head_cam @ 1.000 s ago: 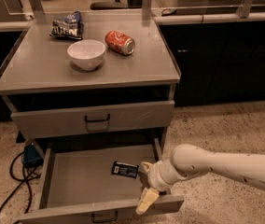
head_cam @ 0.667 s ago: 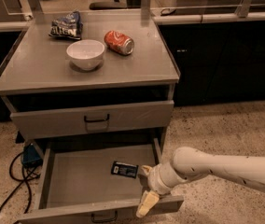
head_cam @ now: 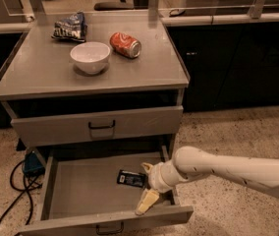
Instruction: Pick rxbar blueberry from middle drawer and place on counter
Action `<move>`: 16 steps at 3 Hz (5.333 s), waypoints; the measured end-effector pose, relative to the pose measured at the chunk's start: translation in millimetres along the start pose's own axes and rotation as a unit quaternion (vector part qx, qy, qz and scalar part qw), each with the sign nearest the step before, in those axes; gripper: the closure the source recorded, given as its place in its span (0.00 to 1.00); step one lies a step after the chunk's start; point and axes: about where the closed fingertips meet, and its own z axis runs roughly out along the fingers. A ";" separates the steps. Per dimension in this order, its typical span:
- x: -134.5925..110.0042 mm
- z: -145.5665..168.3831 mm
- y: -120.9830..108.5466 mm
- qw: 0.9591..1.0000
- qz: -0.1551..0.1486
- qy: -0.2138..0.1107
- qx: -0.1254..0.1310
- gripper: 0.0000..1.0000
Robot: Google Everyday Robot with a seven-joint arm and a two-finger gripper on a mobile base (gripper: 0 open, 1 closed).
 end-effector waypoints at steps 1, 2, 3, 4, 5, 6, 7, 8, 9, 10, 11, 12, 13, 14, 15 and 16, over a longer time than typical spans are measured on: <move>-46.3 -8.2 -32.9 1.000 -0.017 -0.003 -0.007 0.00; -46.1 -7.0 -32.3 1.000 -0.017 -0.003 -0.008 0.00; -38.1 32.9 -32.9 0.999 -0.012 -0.003 -0.046 0.00; -39.5 84.4 -41.6 0.995 -0.009 -0.033 -0.099 0.00; -39.7 86.6 -58.4 0.995 -0.004 -0.040 -0.089 0.00; -26.3 94.1 -55.0 0.997 0.016 -0.027 -0.068 0.00; 3.4 87.8 -47.6 0.998 0.057 0.017 -0.024 0.00; 22.4 98.4 -21.2 0.993 0.112 0.029 -0.011 0.00; 22.2 98.7 -21.1 0.993 0.112 0.029 -0.011 0.00; 19.9 111.5 -33.3 0.993 0.114 0.011 0.017 0.00; 8.7 110.0 -38.6 0.990 0.122 -0.017 0.072 0.00; 6.2 108.8 -54.5 0.987 0.120 -0.027 0.105 0.00; 6.3 124.6 -54.6 0.990 0.119 -0.017 0.074 0.00; 11.1 149.8 -54.5 0.992 0.119 -0.002 0.034 0.00; 11.1 149.8 -54.5 0.992 0.119 -0.002 0.034 0.00; 11.1 149.8 -54.5 0.992 0.119 -0.002 0.034 0.19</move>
Offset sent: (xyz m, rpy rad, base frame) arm 0.0306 0.0199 0.0300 0.0039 -0.0101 0.0232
